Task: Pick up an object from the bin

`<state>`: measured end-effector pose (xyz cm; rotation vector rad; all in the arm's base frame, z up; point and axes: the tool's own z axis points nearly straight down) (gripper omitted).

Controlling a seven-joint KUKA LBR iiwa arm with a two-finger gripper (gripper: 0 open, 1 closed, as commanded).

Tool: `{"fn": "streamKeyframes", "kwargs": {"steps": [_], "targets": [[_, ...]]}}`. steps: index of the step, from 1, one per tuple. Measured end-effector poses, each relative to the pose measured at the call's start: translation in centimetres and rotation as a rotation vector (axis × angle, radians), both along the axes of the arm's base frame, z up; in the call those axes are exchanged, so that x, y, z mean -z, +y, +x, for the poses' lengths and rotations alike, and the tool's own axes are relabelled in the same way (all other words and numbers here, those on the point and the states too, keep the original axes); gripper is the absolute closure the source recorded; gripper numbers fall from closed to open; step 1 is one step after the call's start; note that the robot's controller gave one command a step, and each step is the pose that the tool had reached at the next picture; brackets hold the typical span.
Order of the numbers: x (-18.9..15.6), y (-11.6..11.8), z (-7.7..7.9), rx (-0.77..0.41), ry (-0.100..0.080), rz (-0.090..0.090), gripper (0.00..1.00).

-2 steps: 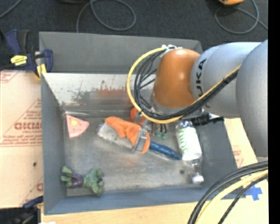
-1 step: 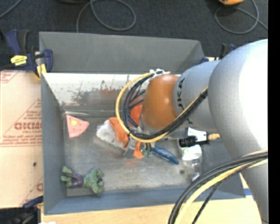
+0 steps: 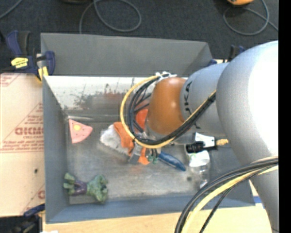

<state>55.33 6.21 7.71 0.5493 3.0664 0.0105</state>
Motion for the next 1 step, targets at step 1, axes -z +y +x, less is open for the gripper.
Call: {"fn": "streamKeyframes", "kwargs": {"steps": [1], "targets": [[-15.52,1.24,-0.46,0.02,-0.009,0.002,1.0]]}}
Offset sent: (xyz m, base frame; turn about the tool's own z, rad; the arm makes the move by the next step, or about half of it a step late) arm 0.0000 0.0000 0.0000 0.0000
